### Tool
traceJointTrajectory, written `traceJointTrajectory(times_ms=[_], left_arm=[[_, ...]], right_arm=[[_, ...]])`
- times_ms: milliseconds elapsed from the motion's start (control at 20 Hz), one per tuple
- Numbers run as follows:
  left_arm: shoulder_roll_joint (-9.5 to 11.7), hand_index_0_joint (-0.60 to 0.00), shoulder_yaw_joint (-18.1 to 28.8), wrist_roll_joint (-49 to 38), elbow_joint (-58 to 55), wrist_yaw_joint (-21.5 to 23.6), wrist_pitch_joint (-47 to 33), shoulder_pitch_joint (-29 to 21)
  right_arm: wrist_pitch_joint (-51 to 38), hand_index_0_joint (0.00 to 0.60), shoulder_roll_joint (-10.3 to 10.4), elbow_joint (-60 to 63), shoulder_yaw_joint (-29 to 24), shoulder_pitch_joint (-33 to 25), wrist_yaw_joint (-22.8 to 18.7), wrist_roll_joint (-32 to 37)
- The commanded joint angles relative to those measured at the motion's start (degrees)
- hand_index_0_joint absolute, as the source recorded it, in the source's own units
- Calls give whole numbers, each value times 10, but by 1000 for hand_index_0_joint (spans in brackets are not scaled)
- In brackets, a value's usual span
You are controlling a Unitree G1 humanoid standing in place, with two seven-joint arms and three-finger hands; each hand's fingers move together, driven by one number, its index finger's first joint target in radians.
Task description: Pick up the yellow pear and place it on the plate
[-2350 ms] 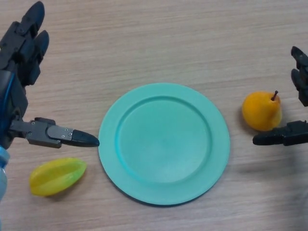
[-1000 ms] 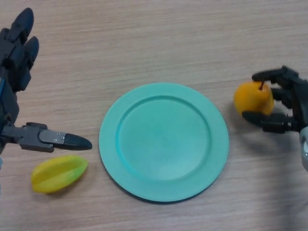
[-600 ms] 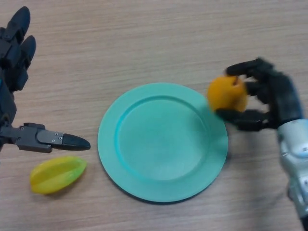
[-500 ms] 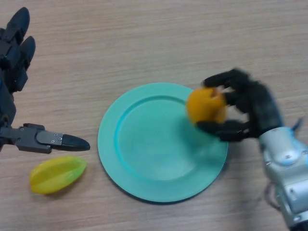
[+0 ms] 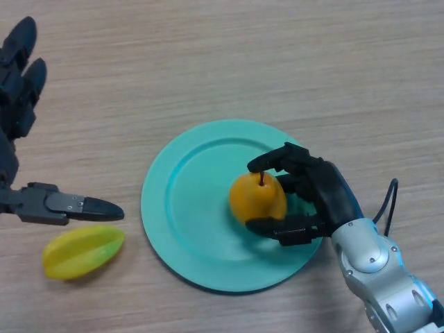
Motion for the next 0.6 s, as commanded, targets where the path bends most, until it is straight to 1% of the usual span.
traceJointTrajectory(times_ms=[50, 100, 150, 200, 250, 300, 450, 600], left_arm=[[26, 0, 48, -9, -33, 6, -58, -13], [26, 0, 47, -7, -33, 6, -61, -12], [26, 0, 47, -5, -33, 5, -62, -12], [25, 0, 46, 0, -32, 4, -66, -12], [25, 0, 46, 2, -30, 4, -69, -12], [24, 0, 46, 1, -31, 4, -69, -11], [22, 0, 42, -2, -37, -6, -64, -6], [23, 0, 39, -4, -46, -14, -54, -11]], right_arm=[[-18, 550, -5, -33, -8, -18, 8, -22], [-16, 401, -5, -34, -8, -19, 12, -24], [-14, 301, -5, -37, -8, -19, 17, -26], [-11, 151, -5, -45, -9, -19, 28, -29], [-3, 51, -5, -64, -14, -19, 38, -23], [10, 0, -5, -94, -22, -18, 44, -8], [74, 0, -5, -201, -51, -5, 56, 51], [118, 0, -5, -297, -102, 4, 81, 93]])
